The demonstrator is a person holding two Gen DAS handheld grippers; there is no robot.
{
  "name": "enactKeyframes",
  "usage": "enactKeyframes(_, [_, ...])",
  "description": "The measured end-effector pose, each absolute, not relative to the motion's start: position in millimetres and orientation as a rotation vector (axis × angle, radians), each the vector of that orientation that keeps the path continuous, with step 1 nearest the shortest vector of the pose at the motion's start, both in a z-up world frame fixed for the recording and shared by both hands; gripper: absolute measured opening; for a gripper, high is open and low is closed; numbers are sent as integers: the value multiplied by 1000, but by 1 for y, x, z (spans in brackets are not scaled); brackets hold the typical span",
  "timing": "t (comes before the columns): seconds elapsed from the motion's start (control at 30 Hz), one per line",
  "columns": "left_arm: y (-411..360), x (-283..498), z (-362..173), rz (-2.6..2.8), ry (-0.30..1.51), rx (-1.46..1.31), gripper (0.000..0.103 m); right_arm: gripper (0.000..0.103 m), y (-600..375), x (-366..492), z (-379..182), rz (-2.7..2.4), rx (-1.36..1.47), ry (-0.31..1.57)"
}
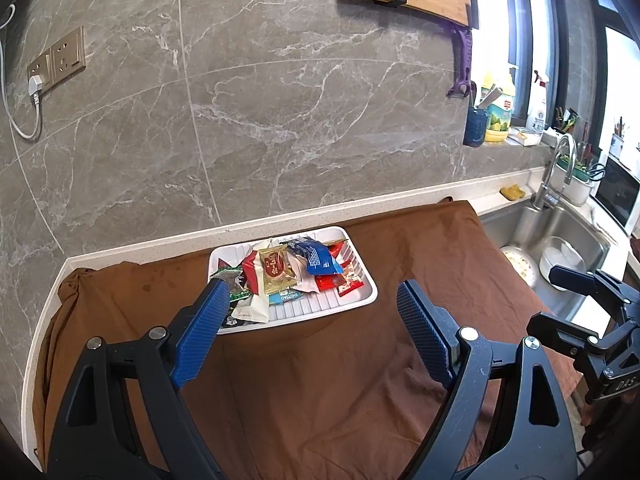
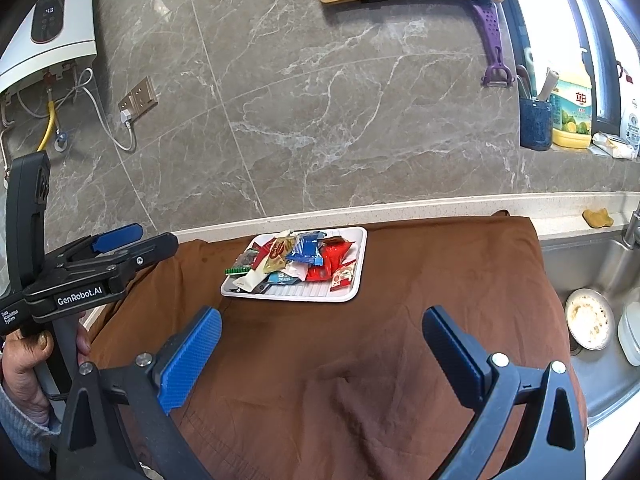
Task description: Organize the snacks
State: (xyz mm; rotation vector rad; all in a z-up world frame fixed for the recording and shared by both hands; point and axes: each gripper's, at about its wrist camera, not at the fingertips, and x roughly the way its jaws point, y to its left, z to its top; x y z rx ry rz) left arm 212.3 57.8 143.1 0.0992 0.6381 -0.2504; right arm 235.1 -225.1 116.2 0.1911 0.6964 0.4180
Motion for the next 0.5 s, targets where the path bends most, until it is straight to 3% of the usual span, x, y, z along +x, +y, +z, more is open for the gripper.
enactKeyframes(0.5, [55,216,143,-277,627,95,85,103,-224,236,116,418,194,699])
